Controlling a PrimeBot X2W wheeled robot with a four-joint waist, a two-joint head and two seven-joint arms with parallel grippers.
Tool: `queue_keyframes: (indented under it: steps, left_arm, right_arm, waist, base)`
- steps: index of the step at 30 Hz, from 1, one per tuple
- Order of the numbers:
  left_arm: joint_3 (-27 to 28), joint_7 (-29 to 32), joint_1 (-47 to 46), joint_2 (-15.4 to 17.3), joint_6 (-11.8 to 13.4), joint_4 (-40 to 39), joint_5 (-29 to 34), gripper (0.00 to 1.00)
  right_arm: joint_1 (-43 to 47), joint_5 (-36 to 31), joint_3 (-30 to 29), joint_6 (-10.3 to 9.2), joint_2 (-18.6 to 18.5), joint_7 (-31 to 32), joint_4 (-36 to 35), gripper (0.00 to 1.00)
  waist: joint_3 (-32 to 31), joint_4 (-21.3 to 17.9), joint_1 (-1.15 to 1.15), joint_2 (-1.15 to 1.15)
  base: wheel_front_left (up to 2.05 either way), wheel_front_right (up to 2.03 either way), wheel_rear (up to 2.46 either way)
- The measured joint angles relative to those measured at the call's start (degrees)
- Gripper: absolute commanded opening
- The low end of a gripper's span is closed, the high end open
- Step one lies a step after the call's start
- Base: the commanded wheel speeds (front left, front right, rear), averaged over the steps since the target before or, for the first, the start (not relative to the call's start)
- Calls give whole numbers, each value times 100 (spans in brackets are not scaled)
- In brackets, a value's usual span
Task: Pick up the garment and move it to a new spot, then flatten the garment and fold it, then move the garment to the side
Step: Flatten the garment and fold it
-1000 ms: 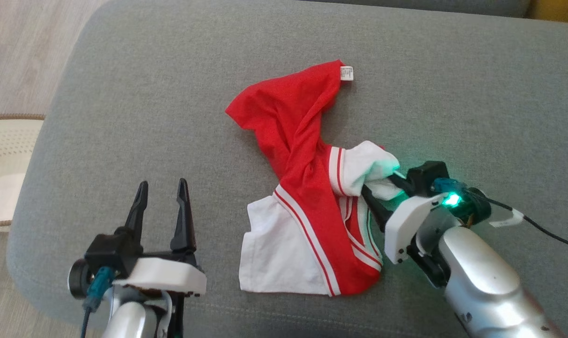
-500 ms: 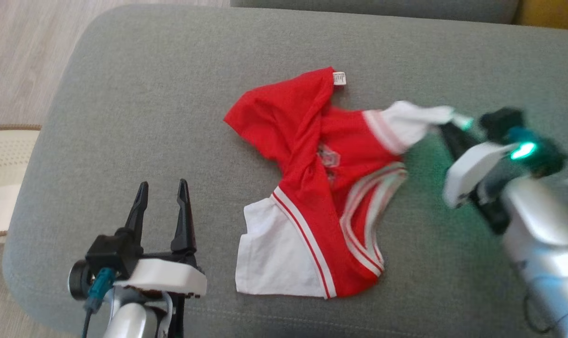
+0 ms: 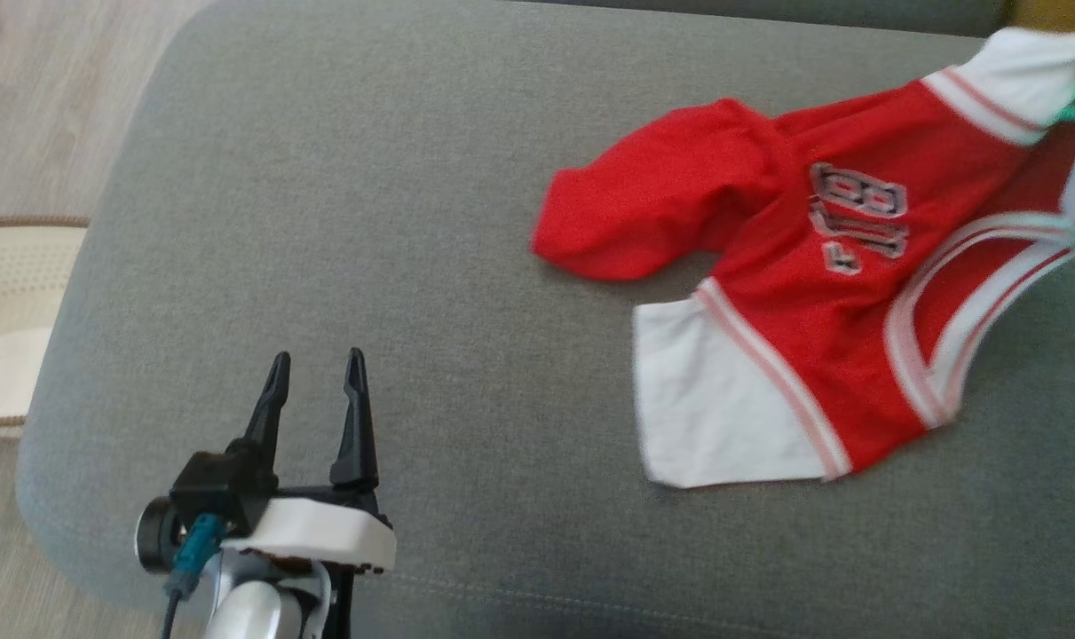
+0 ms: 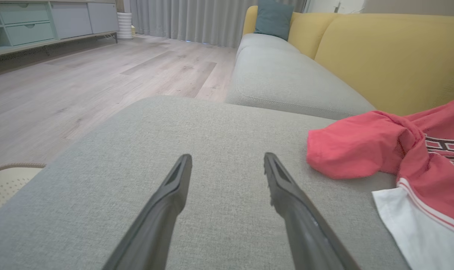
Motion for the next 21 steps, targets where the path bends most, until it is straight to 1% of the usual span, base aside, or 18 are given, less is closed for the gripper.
queue_keyframes:
  steps: [3,4,5,6,7,11,15,17,21]
  left_arm:
    - [9,0,-9,0,0,0,0,100]
    - [8,0,-25,-4,0,0,0,100]
    - [10,0,-44,-4,-1,0,0,100]
    - [11,0,-66,-4,-1,0,0,100]
    - [10,0,-90,-4,-1,1,1,100]
    - [19,0,-126,-8,-1,1,1,100]
    - [24,0,-126,-9,-1,3,1,100]
    - [26,0,-127,-11,-1,5,1,100]
    - [21,0,-129,-15,-1,4,0,100]
  right_arm:
    - [-286,-319,-88,-1,-79,-23,189,0]
    - [-344,-386,-98,0,-70,-33,265,22]
    - [-369,-435,-93,0,-48,-34,322,49]
    - [-367,-474,-81,0,-26,-52,381,95]
    - [-367,-510,-65,0,-13,-66,448,100]
    - [-369,-542,-58,0,114,-309,544,100]
    - [-405,-459,-59,-1,330,-499,550,100]
    - [-448,-300,19,0,504,-498,581,100]
    - [-443,41,401,0,838,-296,590,100]
  waist:
    - [63,69,0,0]
    - [77,93,0,0]
    - [85,115,0,0]
    - [89,133,0,0]
    - [93,149,0,0]
    - [118,185,0,0]
    - [111,200,0,0]
    - [103,203,0,0]
    - [120,232,0,0]
  base:
    - [0,0,0]
    - [0,0,0]
    - [0,0,0]
    - [0,0,0]
    - [0,0,0]
    - [0,0,0]
    - [0,0,0]
    - [0,0,0]
    - [0,0,0]
